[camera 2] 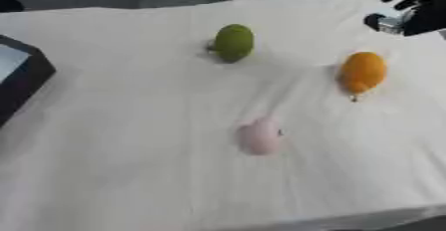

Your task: Pick up the objects with one hand, pass them to the other hand, and then place them into the box on the other side of the table.

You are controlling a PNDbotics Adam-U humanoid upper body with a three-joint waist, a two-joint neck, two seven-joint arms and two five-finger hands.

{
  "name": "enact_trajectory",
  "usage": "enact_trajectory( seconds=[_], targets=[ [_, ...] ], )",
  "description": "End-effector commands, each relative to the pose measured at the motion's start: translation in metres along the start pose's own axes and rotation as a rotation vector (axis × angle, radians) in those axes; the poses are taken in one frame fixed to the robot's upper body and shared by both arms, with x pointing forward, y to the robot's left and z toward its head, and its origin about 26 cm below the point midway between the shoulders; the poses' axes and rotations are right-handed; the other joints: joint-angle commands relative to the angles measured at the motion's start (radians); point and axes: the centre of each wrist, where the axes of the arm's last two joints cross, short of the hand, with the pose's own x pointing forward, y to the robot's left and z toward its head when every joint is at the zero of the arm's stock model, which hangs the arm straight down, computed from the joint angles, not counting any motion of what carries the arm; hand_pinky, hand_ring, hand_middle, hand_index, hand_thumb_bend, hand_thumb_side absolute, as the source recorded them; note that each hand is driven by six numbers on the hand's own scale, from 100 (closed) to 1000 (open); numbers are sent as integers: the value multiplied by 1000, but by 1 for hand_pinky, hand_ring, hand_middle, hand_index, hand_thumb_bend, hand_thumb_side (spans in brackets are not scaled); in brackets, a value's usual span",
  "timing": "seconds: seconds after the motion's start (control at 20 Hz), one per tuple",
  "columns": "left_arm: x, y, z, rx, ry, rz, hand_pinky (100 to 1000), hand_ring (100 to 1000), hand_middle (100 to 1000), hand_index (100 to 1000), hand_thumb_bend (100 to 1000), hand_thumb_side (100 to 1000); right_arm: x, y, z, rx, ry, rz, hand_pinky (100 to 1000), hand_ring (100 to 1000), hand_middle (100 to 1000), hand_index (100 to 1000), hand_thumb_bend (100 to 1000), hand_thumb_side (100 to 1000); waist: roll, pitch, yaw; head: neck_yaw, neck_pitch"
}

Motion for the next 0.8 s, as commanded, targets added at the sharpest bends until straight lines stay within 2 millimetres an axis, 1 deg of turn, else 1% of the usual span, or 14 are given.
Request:
enact_trajectory(
  seconds=[0.05,0.15,0.2,0.25,0.3,0.35,0.4,0.7,0.8],
  targets=[
    [7,2,-3,-7,-27,-5,769,880,873,932,726,690,-9,-18,9,7,81,84,889,914,894,880,341,252,4,-35,2,-1,0],
    [7,2,-3,-6,-26,-3,769,880,872,931,726,690,-16,-16,8,19,110,92,890,916,896,886,328,213,4,-35,3,-4,-2],
    [7,2,-3,-4,-25,-2,769,879,871,930,723,692,-20,-15,7,31,122,92,890,918,899,903,318,196,5,-35,4,-5,-3],
    [7,2,-3,-3,-25,-2,769,878,870,929,726,690,-23,-13,7,45,137,90,892,921,901,914,315,244,5,-35,4,-6,-4],
    [7,2,-3,0,-25,-1,769,877,869,929,726,690,-27,-12,6,63,154,90,892,922,902,917,318,245,4,-34,4,-8,-5],
    [7,3,-3,3,-26,1,768,876,868,929,706,705,-29,-11,6,76,169,93,893,923,904,917,325,243,4,-34,4,-9,-6],
    [7,3,-3,7,-26,2,768,876,867,929,727,690,-31,-10,5,83,183,100,892,924,904,917,330,244,4,-34,3,-10,-7],
    [6,5,-3,19,-25,7,768,874,865,928,727,690,-45,2,-2,95,236,93,888,923,905,921,340,242,6,-34,4,-18,-13],
    [6,5,-3,20,-22,7,768,874,865,929,728,690,-49,7,-6,104,244,88,888,925,907,941,342,255,8,-35,4,-17,-10]
  ],
)
